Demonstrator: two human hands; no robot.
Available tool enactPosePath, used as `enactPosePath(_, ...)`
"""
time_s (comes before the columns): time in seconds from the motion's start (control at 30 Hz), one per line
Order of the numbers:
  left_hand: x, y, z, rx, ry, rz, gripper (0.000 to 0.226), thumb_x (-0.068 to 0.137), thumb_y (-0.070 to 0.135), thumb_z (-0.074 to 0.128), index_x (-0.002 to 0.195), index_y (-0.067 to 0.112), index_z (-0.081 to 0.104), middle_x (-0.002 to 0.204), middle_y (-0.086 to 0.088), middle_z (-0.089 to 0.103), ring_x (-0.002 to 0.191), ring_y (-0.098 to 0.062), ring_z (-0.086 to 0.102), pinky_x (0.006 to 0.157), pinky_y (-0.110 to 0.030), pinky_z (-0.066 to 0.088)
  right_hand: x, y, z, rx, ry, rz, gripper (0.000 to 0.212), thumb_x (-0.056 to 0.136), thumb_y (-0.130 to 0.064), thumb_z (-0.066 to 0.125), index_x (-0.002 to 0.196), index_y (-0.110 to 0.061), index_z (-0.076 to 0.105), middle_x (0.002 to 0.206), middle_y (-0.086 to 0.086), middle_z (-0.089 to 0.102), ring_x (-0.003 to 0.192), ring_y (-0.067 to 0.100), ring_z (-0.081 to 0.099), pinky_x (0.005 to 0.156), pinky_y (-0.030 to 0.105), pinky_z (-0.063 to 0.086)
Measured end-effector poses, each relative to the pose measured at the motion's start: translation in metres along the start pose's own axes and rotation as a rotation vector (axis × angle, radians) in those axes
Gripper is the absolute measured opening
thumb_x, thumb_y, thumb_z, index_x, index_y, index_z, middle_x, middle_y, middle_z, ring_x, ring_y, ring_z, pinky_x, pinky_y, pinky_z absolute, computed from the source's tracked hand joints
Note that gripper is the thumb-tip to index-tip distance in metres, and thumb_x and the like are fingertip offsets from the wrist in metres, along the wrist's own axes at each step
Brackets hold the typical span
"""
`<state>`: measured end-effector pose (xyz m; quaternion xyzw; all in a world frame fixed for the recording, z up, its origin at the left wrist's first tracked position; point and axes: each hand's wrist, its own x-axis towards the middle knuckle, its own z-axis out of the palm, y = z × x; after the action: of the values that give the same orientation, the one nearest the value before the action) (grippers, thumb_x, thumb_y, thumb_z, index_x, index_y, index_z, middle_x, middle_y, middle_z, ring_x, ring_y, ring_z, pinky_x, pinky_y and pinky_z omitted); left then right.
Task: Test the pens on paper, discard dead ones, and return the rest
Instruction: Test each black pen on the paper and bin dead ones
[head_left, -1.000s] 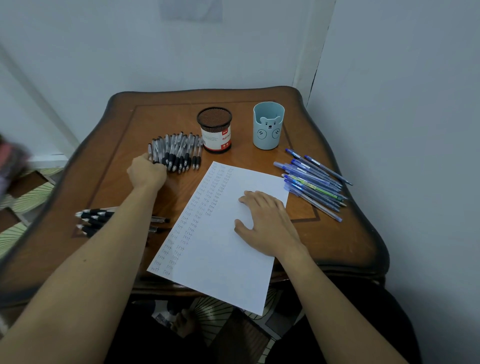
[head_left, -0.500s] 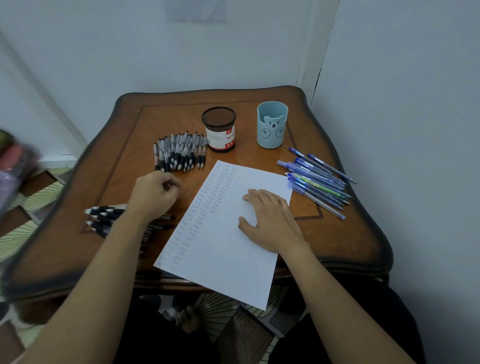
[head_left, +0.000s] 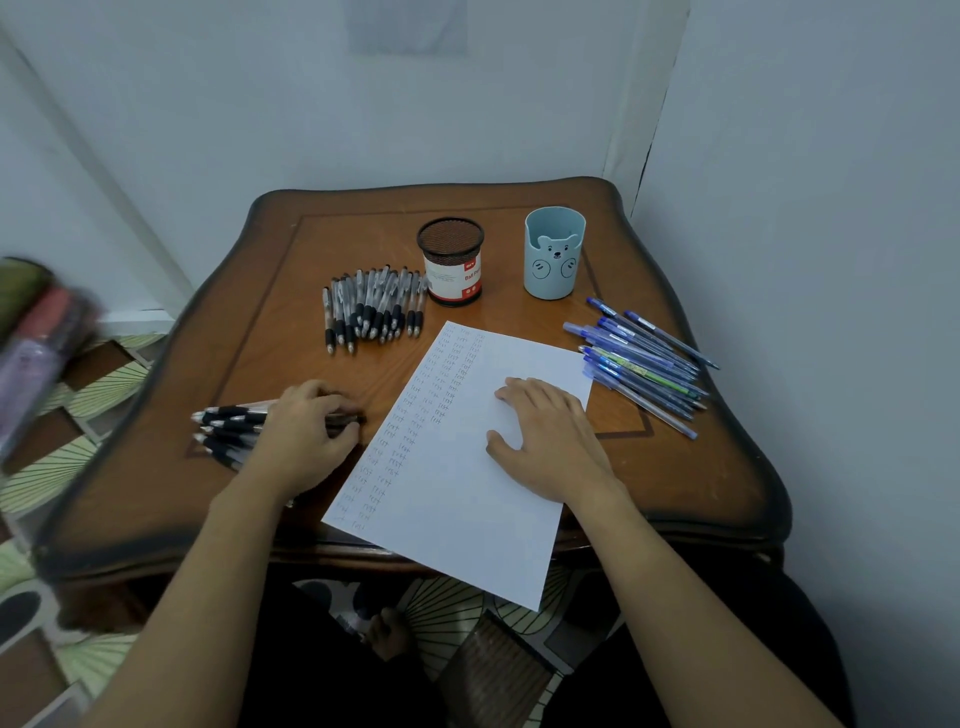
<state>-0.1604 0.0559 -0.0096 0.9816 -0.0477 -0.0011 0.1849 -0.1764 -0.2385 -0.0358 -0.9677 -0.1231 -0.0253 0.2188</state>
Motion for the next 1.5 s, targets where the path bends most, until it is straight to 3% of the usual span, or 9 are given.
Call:
enactPosePath(0.23, 0.007, 0.018, 0.003, -0.079, 0.303, 0.142, 0.023, 0.102, 0.018, 0.054, 0.119, 0.01, 0.068, 0.111, -0.007, 0.07, 0.104, -0.023, 0.058, 0.101, -0.052, 0.043, 0.0, 0.0, -0.001, 0.002, -0.006, 0.001, 0.054, 0.097, -0.05, 0.047, 0.145, -0.026, 0.041, 0.156, -0.008, 0.036, 0.145, 0.011, 0.027, 0.12, 0.036, 0.016)
enactPosePath(0.37, 0.005, 0.047, -0.001, -0.29, 0.546, 0.301, 0.022, 0.103, 0.012, 0.051, 0.12, 0.004, 0.064, 0.103, -0.002, 0.064, 0.088, -0.003, 0.053, 0.08, -0.01, 0.043, 0.0, 0.0, 0.0, 0.002, -0.011, 0.002, 0.055, 0.097, -0.051, 0.047, 0.145, -0.027, 0.041, 0.156, -0.008, 0.035, 0.145, 0.011, 0.026, 0.121, 0.035, 0.015)
enactPosePath(0.43, 0.005, 0.06, -0.002, -0.401, 0.592, 0.316, 0.024, 0.106, 0.022, 0.047, 0.118, 0.009, 0.063, 0.097, 0.012, 0.059, 0.083, 0.002, 0.052, 0.071, -0.007, 0.039, 0.0, 0.0, 0.0, -0.002, -0.011, 0.002, 0.055, 0.097, -0.051, 0.047, 0.146, -0.027, 0.041, 0.157, -0.008, 0.035, 0.145, 0.011, 0.026, 0.121, 0.035, 0.015)
enactPosePath(0.67, 0.009, 0.082, 0.001, -0.635, 0.425, 0.273, 0.028, 0.09, 0.036, 0.058, 0.079, 0.014, 0.071, 0.063, 0.014, 0.061, 0.053, -0.003, 0.048, 0.051, -0.011, 0.034, 0.0, 0.0, 0.0, -0.005, -0.002, -0.003, 0.055, 0.097, -0.051, 0.047, 0.146, -0.026, 0.041, 0.157, -0.007, 0.035, 0.146, 0.012, 0.025, 0.121, 0.036, 0.014)
enactPosePath(0.9, 0.017, 0.09, 0.001, -0.77, 0.482, 0.223, 0.025, 0.093, 0.037, 0.06, 0.097, 0.015, 0.071, 0.084, 0.009, 0.066, 0.073, -0.002, 0.057, 0.062, -0.015, 0.044, 0.0, 0.0, 0.0, 0.0, 0.002, -0.006, 0.055, 0.097, -0.05, 0.047, 0.145, -0.025, 0.042, 0.157, -0.007, 0.035, 0.146, 0.012, 0.026, 0.121, 0.035, 0.013)
enactPosePath(1.0, 0.026, 0.088, 0.004, -0.726, 0.564, 0.206, 0.02, 0.094, 0.007, 0.062, 0.105, 0.022, 0.071, 0.107, 0.003, 0.068, 0.092, -0.002, 0.062, 0.071, -0.023, 0.052, 0.0, 0.001, 0.0, 0.002, 0.001, -0.005, 0.055, 0.097, -0.049, 0.048, 0.145, -0.025, 0.043, 0.157, -0.006, 0.036, 0.146, 0.013, 0.026, 0.121, 0.035, 0.014)
enactPosePath(1.1, 0.033, 0.094, 0.012, -0.959, 0.581, 0.073, 0.04, 0.093, -0.008, 0.048, 0.098, 0.024, 0.073, 0.091, -0.008, 0.07, 0.067, -0.023, 0.058, 0.054, -0.033, 0.047, 0.0, 0.001, 0.0, -0.003, 0.004, -0.006, 0.054, 0.097, -0.05, 0.047, 0.145, -0.025, 0.043, 0.157, -0.006, 0.036, 0.146, 0.013, 0.027, 0.121, 0.036, 0.014)
enactPosePath(1.33, 0.044, 0.094, 0.03, -1.247, 0.427, -0.061, 0.049, 0.106, 0.042, 0.03, 0.102, 0.016, 0.072, 0.095, -0.006, 0.066, 0.082, -0.023, 0.064, 0.077, -0.041, 0.054, 0.0, 0.001, 0.001, -0.005, 0.004, -0.014, 0.055, 0.097, -0.05, 0.046, 0.146, -0.024, 0.042, 0.157, -0.006, 0.036, 0.146, 0.013, 0.026, 0.121, 0.035, 0.013)
enactPosePath(1.5, 0.049, 0.092, 0.04, -1.066, 0.297, -0.085, 0.036, 0.104, 0.033, 0.054, 0.091, 0.007, 0.073, 0.093, -0.014, 0.075, 0.08, -0.024, 0.075, 0.076, -0.033, 0.062, 0.0, 0.002, 0.002, -0.002, 0.008, -0.018, 0.055, 0.097, -0.05, 0.046, 0.146, -0.025, 0.042, 0.157, -0.006, 0.036, 0.146, 0.013, 0.026, 0.121, 0.036, 0.013)
